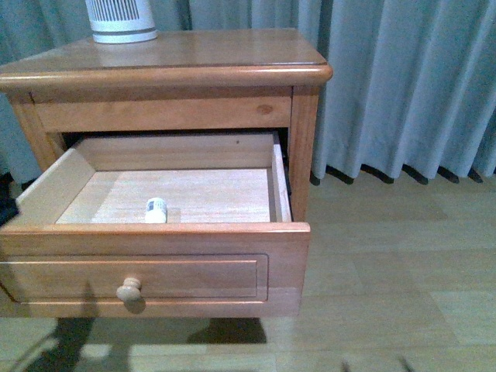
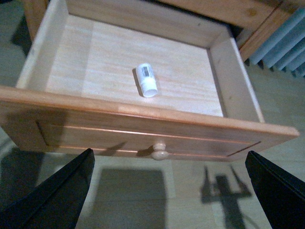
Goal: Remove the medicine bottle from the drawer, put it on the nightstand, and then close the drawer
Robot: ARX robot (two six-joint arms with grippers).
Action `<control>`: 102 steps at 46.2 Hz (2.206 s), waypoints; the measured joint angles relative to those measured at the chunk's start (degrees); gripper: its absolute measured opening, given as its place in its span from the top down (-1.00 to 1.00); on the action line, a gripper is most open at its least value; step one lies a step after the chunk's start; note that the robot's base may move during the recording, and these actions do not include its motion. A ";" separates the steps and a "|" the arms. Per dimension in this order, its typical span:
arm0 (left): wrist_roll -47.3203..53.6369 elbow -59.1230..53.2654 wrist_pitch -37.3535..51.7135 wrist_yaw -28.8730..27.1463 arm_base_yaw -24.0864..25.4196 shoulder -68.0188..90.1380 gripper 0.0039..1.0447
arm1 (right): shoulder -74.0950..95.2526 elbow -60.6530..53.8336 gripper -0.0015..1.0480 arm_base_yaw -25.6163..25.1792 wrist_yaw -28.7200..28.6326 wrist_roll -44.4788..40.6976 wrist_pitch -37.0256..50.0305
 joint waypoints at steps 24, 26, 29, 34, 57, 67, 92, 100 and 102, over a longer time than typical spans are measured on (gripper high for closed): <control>12.72 -10.08 8.59 -12.98 3.93 -25.29 0.06 | 0.00 0.00 -0.87 0.00 0.00 0.00 0.00; 13.16 -11.39 8.57 -12.94 3.87 -26.25 0.22 | 0.02 0.00 -0.87 0.00 0.02 0.00 0.00; 13.44 -12.72 8.57 -12.98 3.87 -27.85 0.46 | 0.00 0.00 -0.87 0.00 0.00 0.00 0.00; 13.60 -14.25 8.33 -12.98 3.87 -30.12 0.80 | 0.00 0.00 -0.87 0.00 0.00 0.00 0.00; 13.99 -19.21 2.38 -12.87 3.82 -41.18 0.94 | 0.00 0.00 -0.87 0.00 0.20 0.00 0.00; 14.01 -21.40 0.48 -13.00 3.82 -45.88 0.94 | -0.04 0.00 -0.87 0.00 0.13 0.00 -0.02; 13.99 -21.40 -11.30 -13.14 3.78 -57.16 -0.53 | -0.02 0.00 -0.87 0.00 -0.04 0.00 -0.02; 14.05 -21.40 -11.30 -13.14 3.78 -57.16 -0.90 | 6.84 4.57 -0.87 -4.52 -12.90 6.43 -9.94; 14.03 -21.40 -11.32 -13.00 3.78 -57.16 -0.87 | 12.55 7.69 -0.87 -6.56 -18.34 10.34 -12.63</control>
